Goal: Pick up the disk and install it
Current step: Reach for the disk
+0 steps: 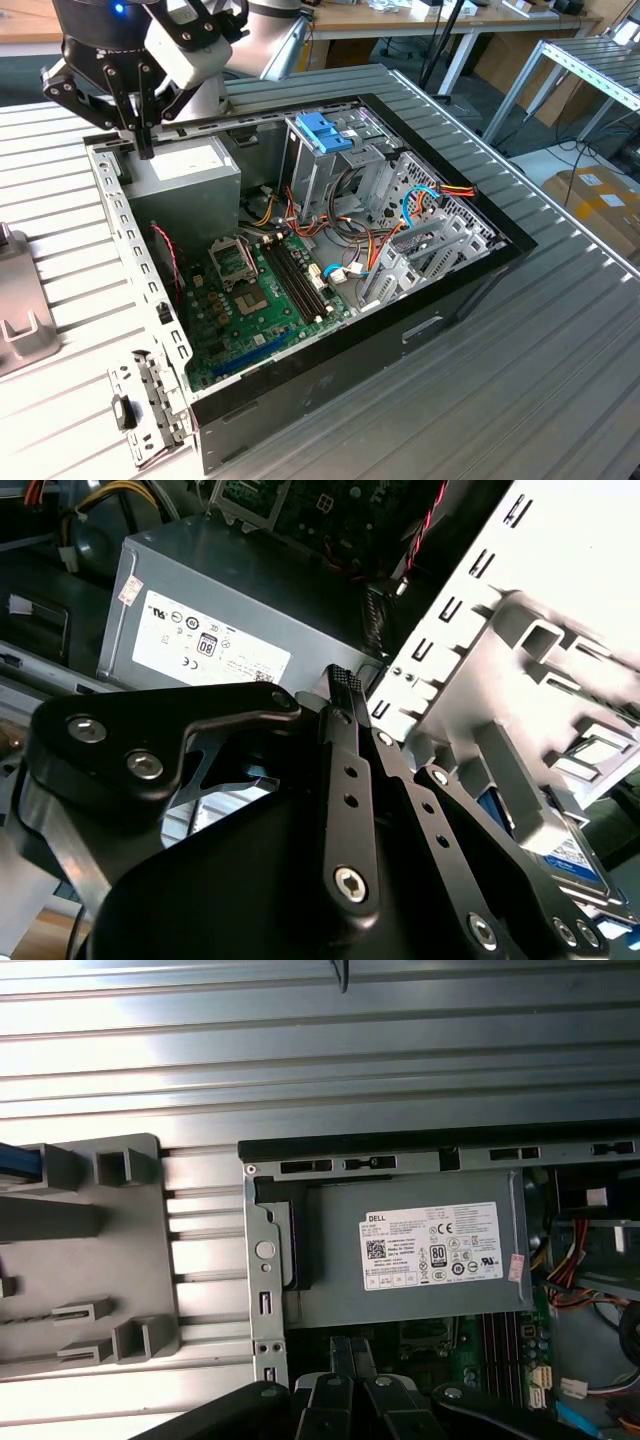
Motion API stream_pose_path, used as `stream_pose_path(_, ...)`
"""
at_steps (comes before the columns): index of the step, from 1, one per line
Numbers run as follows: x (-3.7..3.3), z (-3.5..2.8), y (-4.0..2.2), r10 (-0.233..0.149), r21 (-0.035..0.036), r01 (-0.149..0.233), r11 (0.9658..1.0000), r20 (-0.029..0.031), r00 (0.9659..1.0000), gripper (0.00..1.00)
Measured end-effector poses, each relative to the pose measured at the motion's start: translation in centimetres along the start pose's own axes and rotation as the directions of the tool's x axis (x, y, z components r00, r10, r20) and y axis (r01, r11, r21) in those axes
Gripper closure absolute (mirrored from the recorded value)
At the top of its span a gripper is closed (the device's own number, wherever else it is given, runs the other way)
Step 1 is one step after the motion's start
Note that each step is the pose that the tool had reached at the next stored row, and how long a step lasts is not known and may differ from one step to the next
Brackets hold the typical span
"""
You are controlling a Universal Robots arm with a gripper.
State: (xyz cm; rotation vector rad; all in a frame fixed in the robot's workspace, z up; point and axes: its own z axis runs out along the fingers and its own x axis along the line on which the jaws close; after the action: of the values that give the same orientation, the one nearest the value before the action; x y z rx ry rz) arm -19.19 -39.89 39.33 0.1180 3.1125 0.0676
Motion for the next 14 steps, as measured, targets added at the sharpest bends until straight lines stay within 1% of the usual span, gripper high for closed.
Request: stream_pose_path(14, 0.48, -0.01, -0.04, 0.000, 0.0000, 0.000, 1.0000, 0.0000, 1.0000, 0.89)
